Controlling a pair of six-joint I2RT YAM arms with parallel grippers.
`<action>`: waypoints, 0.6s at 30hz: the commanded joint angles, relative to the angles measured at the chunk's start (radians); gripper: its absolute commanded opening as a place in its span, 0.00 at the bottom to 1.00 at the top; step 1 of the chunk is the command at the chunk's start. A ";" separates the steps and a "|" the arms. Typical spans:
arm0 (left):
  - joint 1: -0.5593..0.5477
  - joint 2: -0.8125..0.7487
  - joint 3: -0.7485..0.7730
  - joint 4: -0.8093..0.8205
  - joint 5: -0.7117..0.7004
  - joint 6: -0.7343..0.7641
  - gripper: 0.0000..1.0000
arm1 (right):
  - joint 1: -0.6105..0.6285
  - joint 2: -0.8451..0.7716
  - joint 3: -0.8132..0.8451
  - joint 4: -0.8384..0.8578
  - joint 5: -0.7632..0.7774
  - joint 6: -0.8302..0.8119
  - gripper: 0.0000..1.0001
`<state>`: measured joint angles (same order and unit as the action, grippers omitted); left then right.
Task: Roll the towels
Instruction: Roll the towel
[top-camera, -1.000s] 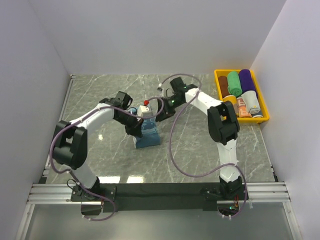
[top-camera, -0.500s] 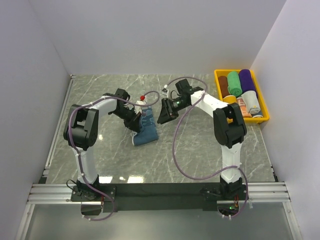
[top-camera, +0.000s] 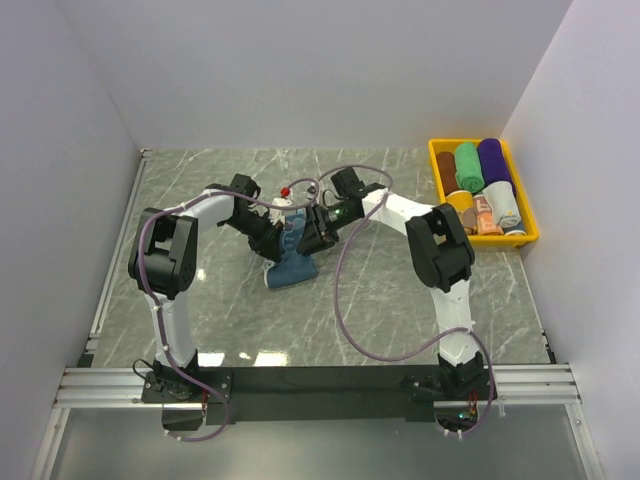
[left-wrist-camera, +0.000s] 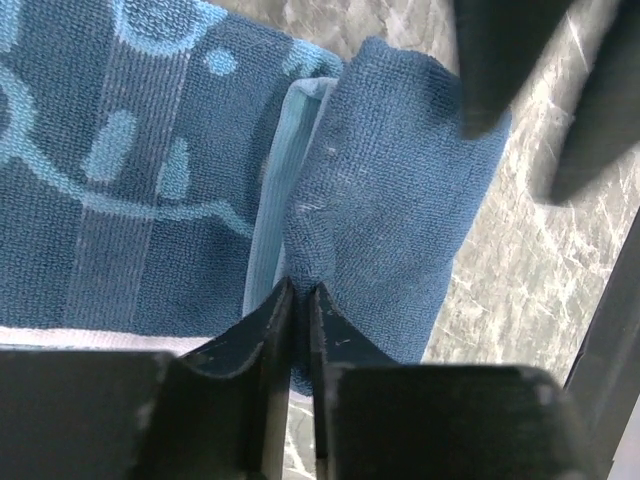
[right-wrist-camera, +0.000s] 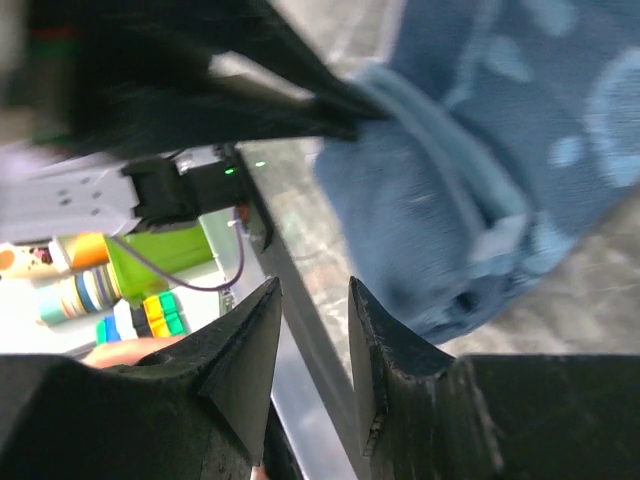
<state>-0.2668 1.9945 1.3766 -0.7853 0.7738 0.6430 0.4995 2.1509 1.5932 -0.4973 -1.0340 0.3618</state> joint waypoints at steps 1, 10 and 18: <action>0.015 -0.005 0.009 0.026 0.016 0.004 0.19 | 0.017 0.071 0.047 0.020 0.054 0.016 0.41; 0.121 -0.108 -0.096 0.041 -0.048 0.061 0.41 | 0.031 0.136 0.021 -0.044 0.222 -0.041 0.38; 0.132 -0.492 -0.286 0.225 -0.092 0.064 0.59 | 0.042 0.121 0.018 -0.060 0.311 -0.038 0.32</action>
<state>-0.0875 1.7237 1.1522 -0.6891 0.6960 0.6956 0.5316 2.2860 1.6230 -0.5282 -0.8993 0.3573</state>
